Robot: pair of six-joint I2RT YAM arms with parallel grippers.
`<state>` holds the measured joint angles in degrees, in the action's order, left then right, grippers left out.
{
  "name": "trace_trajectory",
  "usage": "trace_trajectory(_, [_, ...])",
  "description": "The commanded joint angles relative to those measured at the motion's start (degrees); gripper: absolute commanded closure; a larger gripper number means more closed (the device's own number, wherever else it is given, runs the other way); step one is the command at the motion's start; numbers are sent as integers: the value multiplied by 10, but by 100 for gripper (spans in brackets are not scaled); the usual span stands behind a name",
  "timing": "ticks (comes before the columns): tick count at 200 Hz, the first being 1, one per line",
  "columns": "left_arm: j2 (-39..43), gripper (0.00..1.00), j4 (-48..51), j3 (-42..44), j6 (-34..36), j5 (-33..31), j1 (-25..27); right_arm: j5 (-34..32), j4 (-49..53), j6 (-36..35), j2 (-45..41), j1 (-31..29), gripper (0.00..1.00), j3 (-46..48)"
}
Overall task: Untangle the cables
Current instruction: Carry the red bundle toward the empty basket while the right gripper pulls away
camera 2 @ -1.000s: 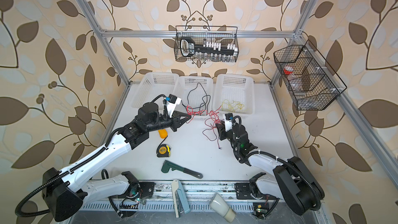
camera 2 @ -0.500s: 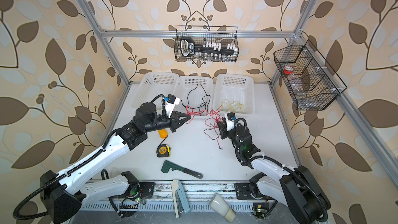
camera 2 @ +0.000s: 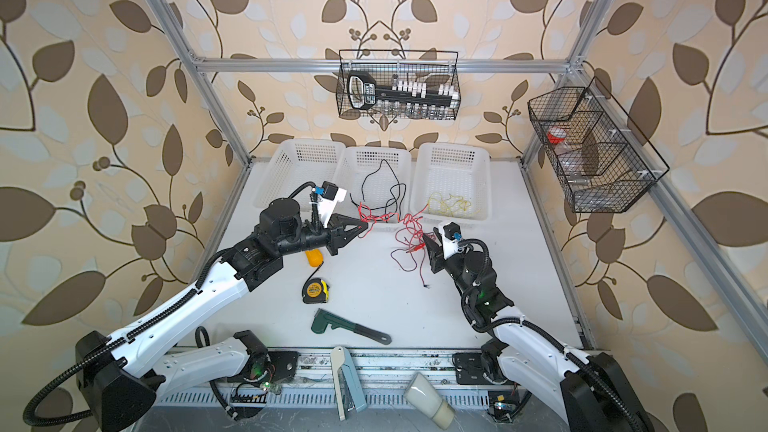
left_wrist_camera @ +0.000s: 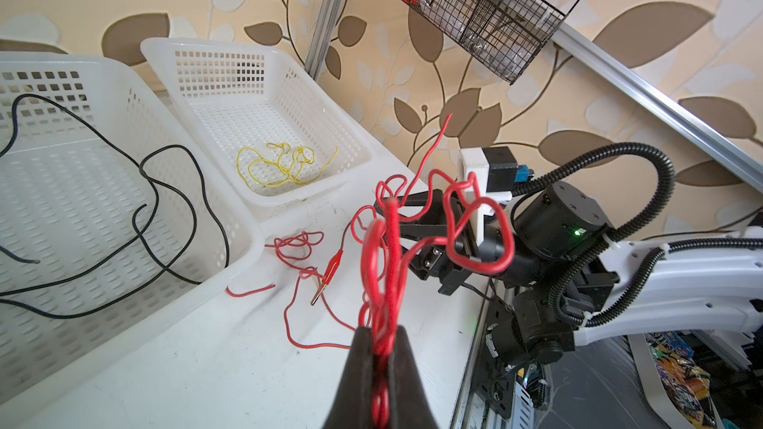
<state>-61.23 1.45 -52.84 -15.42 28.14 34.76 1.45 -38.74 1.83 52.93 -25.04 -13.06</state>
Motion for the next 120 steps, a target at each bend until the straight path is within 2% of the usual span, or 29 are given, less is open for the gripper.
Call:
trace_trajectory(1, [17,100,-27,-15,0,14,-6,-3,-11,-46,7,1,61,5])
trace_trajectory(31, [18,100,-28,-16,1,16,-6,21,-24,-64,32,1,61,-4])
trace_trajectory(68, [16,100,-34,-13,0,26,-6,-2,-59,-68,47,1,62,-4])
trace_trajectory(120, [10,100,-38,-12,-2,38,-6,7,-90,-90,82,1,62,-24])
